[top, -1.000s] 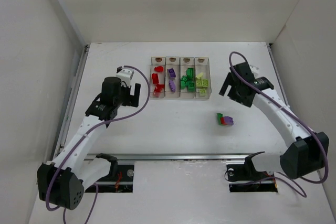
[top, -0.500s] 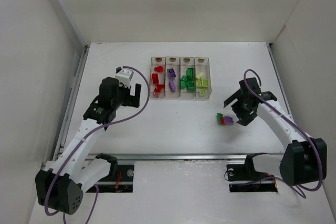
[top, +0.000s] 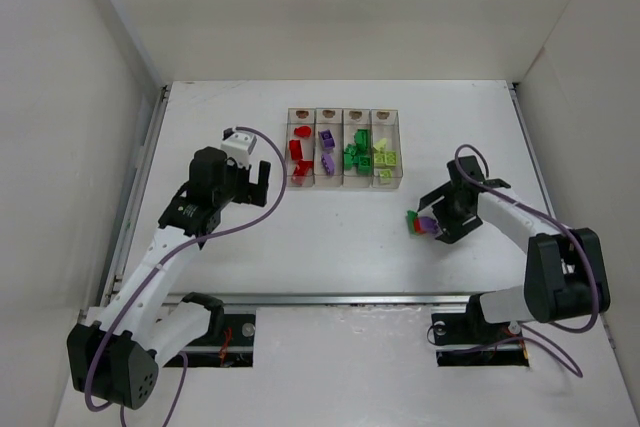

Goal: Sort the legos into containers by color

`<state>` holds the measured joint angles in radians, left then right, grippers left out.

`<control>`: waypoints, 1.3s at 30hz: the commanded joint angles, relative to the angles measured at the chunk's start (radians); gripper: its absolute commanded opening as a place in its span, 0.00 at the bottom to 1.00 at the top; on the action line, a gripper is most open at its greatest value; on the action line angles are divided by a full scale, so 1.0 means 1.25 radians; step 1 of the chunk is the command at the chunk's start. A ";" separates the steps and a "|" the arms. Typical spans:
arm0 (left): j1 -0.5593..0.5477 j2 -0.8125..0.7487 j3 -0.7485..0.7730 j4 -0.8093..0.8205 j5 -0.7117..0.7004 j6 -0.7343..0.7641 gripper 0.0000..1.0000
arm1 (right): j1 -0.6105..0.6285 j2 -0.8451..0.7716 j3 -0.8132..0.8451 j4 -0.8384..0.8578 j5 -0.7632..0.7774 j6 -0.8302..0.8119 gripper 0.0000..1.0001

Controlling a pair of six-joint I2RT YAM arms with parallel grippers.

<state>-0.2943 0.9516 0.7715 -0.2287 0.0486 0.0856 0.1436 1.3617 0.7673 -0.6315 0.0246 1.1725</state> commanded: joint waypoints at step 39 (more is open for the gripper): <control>-0.085 0.033 0.274 0.143 0.234 0.621 0.99 | 0.170 0.033 0.638 0.066 0.021 -0.228 0.00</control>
<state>-0.3592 0.9962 1.1168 -0.2115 0.2047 0.6884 0.3412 1.3666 1.4883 -0.5865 0.0669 0.8803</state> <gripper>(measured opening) 0.989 0.459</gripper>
